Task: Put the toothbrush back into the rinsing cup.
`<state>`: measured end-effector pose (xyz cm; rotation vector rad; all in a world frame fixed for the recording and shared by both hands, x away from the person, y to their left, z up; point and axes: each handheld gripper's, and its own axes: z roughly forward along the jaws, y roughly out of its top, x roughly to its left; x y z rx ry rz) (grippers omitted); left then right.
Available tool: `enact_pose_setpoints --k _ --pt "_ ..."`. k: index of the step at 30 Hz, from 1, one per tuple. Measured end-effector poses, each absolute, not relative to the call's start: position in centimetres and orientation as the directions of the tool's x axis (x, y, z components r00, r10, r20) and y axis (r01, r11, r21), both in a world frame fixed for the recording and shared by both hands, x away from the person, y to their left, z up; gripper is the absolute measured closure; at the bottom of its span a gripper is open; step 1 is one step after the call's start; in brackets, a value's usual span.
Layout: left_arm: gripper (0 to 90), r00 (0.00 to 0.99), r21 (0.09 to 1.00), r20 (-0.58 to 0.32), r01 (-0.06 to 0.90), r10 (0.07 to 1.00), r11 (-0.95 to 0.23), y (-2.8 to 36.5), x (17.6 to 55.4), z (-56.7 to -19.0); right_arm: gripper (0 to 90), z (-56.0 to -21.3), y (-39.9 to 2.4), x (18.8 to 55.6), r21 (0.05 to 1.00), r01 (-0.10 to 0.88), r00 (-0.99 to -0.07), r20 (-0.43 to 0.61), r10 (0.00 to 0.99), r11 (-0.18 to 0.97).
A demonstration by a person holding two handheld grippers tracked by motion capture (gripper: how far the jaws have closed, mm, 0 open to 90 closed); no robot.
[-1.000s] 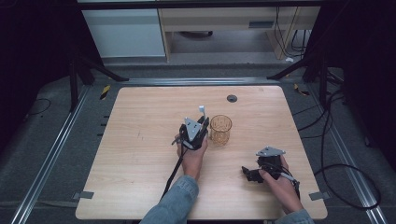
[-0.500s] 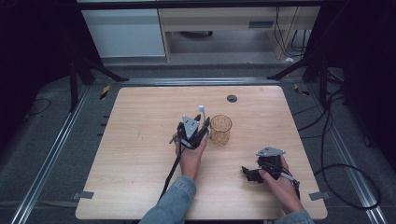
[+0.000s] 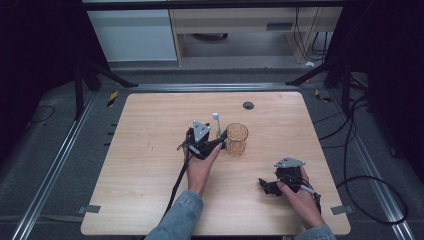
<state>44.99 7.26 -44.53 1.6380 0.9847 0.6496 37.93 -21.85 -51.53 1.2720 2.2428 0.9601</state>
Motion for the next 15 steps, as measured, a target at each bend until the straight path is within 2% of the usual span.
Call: enact_pose_setpoints --k 9,15 --pt "13.4 0.550 0.935 -0.073 0.328 0.832 -0.135 7.42 44.98 -44.43 0.4 -51.53 -21.85 37.93 0.723 0.593 -0.513 0.000 0.858 0.354" --pt "10.6 0.560 0.925 -0.078 0.350 0.825 -0.150 7.59 45.00 -44.49 0.4 -51.53 -21.85 37.93 0.724 0.592 -0.513 0.000 0.858 0.354"
